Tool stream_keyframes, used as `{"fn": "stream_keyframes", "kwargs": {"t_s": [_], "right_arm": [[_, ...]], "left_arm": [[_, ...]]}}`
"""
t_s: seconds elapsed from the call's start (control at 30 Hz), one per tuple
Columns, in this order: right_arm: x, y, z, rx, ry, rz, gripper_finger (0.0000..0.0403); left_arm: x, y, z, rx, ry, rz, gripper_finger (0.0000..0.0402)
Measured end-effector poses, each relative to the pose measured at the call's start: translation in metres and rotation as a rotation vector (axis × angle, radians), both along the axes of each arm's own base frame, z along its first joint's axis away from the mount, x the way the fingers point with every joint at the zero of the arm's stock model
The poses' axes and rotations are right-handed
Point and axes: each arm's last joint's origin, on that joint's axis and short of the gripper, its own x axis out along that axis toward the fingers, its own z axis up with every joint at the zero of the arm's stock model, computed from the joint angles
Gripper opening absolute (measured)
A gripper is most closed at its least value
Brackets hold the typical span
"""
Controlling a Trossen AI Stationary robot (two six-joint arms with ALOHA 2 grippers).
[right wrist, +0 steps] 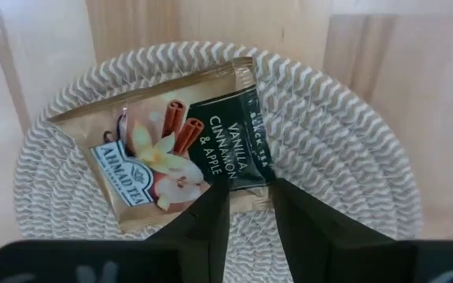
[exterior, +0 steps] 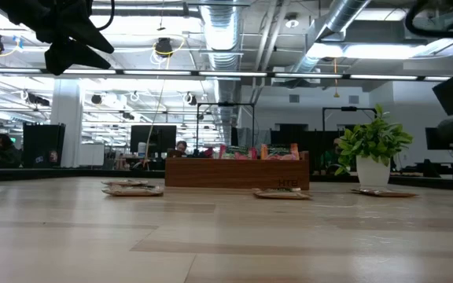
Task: Pick & Place Tea
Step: Put the brown tea bag into the left section of the wooden organizer
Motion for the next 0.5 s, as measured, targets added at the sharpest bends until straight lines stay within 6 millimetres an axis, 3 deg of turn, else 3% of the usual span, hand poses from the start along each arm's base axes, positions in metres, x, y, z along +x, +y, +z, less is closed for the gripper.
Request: {"fn": "stream_keyframes", "kwargs": {"t_s": [0.5], "right_arm": [[0.0008,-0.009,-0.0045,0.03,0.026,-0.037,0.0081]], "left_arm": [[0.0,0.0,0.0,0.0,0.0,-0.001,0.0177]]}}
